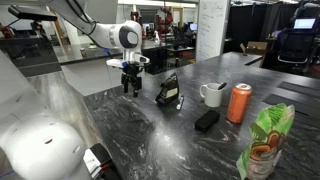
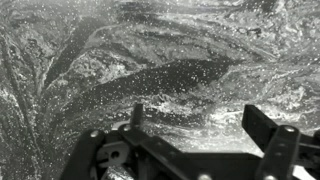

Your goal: Turn the duster around, then use it to clean the table

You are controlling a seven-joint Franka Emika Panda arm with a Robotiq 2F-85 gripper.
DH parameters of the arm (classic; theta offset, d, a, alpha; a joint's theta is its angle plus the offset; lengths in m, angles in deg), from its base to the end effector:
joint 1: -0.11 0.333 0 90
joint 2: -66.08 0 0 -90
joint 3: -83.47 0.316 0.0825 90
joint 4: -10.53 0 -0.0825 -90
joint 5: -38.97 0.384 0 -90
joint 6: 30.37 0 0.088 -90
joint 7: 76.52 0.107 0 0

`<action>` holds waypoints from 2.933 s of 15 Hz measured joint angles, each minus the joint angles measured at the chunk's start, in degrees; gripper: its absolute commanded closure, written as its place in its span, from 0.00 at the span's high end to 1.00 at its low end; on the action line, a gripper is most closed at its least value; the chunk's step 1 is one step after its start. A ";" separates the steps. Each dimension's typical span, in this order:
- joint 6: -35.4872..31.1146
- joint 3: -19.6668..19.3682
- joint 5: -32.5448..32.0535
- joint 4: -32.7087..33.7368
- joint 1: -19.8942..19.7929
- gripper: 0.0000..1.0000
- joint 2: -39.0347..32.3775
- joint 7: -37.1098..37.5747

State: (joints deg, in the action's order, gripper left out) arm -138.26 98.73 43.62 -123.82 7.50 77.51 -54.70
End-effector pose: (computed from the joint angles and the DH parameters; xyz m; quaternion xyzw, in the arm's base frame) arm 0.4064 0.1770 0.3903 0.9908 -0.0163 -0.1278 0.0403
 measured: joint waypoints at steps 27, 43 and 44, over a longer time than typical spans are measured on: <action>-4.73 -16.90 -9.42 -21.98 -14.93 1.00 38.89 -2.40; -14.22 -19.82 -20.26 -21.68 -18.15 1.00 32.59 -14.52; -14.98 -20.44 -20.29 -21.34 -18.15 1.00 32.15 -15.99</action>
State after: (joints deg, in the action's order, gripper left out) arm -153.24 78.29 23.33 -145.16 -10.65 109.65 -70.68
